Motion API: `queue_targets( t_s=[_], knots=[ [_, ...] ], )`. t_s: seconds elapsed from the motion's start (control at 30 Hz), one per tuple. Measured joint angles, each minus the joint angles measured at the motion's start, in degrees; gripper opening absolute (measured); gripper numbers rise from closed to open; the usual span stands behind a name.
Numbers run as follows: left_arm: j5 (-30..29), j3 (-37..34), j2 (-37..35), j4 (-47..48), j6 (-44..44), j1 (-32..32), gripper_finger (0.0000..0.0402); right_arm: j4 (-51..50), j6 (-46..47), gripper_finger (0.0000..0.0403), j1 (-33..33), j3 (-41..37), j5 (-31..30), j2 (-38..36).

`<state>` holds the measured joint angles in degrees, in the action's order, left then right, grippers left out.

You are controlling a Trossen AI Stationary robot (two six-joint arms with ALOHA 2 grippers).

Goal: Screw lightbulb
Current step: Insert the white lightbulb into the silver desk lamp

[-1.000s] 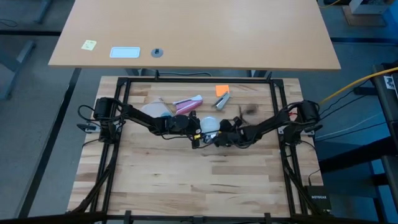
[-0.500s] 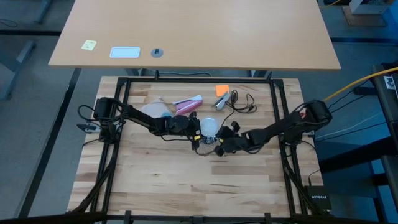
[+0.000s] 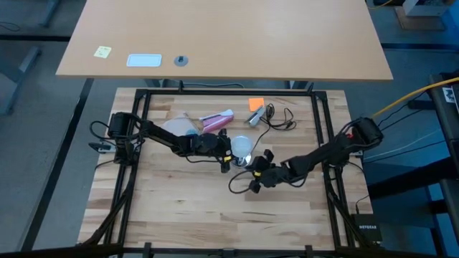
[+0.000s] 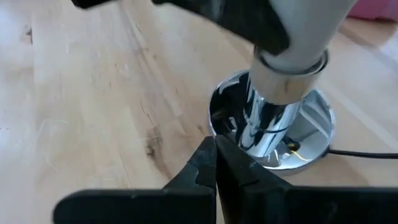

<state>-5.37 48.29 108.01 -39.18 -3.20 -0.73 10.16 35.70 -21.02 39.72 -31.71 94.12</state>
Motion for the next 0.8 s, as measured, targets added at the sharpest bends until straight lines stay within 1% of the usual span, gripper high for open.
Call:
queue_targets(
  t_s=[0.1,0.17,0.27,0.43,0.57,0.8],
  knots=[
    [0.0,0.0,0.0,0.0,0.0,0.0,0.0150,4.1,0.0,0.0001,0.0,0.0,1.3,3.2],
    [-0.1,0.0,0.0,0.0,0.0,0.0,0.0150,7.2,0.0,0.0001,0.0,0.0,1.4,5.5],
    [-0.1,0.0,0.0,0.0,-1.1,0.0,0.0150,9.2,1.4,0.0001,0.0,0.0,0.8,7.7],
    [-0.1,0.0,0.0,0.2,-1.7,0.0,0.0150,9.0,4.5,0.0001,0.0,0.0,-0.2,9.8],
    [-0.1,0.0,0.0,0.7,-1.7,0.0,0.0150,8.9,5.1,0.0001,0.5,0.0,-1.1,11.0],
    [-0.5,0.0,-0.1,0.9,-1.8,0.0,0.0150,6.1,9.4,0.0001,2.8,0.2,-0.4,11.3]
  ],
)
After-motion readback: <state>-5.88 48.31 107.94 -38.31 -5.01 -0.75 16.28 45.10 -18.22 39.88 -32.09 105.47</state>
